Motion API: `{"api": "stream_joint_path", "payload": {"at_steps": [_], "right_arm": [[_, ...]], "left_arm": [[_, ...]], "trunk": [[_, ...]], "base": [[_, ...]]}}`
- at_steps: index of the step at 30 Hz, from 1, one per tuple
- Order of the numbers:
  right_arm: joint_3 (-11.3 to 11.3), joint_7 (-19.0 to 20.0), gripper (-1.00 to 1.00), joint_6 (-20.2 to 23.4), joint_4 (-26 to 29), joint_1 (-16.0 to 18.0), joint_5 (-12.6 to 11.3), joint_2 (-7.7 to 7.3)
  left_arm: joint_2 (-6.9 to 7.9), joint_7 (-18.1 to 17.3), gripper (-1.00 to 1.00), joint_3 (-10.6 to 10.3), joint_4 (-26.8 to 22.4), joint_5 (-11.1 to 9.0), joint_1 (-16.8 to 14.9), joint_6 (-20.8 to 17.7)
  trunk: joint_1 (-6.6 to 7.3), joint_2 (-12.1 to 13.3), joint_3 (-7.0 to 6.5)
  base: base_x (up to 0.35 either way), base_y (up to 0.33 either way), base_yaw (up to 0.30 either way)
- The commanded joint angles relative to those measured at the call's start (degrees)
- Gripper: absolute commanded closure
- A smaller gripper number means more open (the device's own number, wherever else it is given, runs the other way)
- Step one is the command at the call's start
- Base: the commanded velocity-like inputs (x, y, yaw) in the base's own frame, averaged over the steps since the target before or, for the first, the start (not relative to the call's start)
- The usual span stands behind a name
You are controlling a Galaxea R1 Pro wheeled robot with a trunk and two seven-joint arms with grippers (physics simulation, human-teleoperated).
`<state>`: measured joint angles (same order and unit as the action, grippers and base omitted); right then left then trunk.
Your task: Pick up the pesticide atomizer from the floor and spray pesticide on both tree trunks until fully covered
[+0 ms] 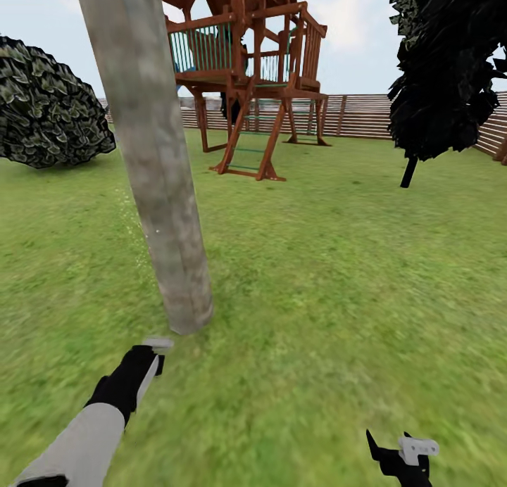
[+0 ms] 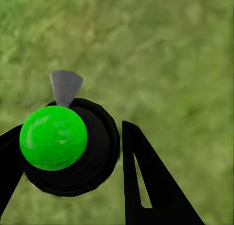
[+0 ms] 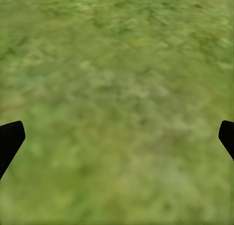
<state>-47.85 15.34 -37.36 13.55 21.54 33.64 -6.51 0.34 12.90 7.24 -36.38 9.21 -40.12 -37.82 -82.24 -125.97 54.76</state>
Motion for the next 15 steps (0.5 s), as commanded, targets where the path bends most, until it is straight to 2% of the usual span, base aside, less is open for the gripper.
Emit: {"api": "stream_joint_path", "payload": {"at_steps": [1,3,7,13,15], "right_arm": [[-0.49,0.48,-1.00,-0.16,-0.02,0.05,0.11,0.01],[-0.49,0.48,-1.00,-0.14,-0.02,0.03,0.11,0.01],[-0.49,0.48,-1.00,-0.12,-0.02,0.04,0.15,0.01],[-0.49,0.48,-1.00,-0.13,-0.02,0.00,0.26,0.00],[-0.49,0.51,-1.00,-0.15,-0.02,0.03,0.28,0.01]], "left_arm": [[0.21,-0.24,1.00,0.14,3.27,0.54,-1.79,1.27],[0.30,-0.18,1.00,0.19,7.47,0.50,-4.50,3.97],[-0.32,-0.15,1.00,-0.09,8.12,0.61,-5.49,6.39],[-0.44,-0.22,1.00,-0.14,8.02,0.48,-6.00,6.73],[-0.64,-0.58,1.00,0.00,6.65,0.12,-6.04,6.73]], "trunk": [[0.01,-0.02,0.05],[0.01,-0.02,0.05],[0.01,-0.02,0.05],[0.01,-0.02,0.05],[0.01,-0.02,0.05]], "base": [[0.000,0.000,0.000],[0.000,0.000,0.000],[0.017,0.000,0.000],[0.305,0.000,0.000],[0.338,0.000,0.000]]}}
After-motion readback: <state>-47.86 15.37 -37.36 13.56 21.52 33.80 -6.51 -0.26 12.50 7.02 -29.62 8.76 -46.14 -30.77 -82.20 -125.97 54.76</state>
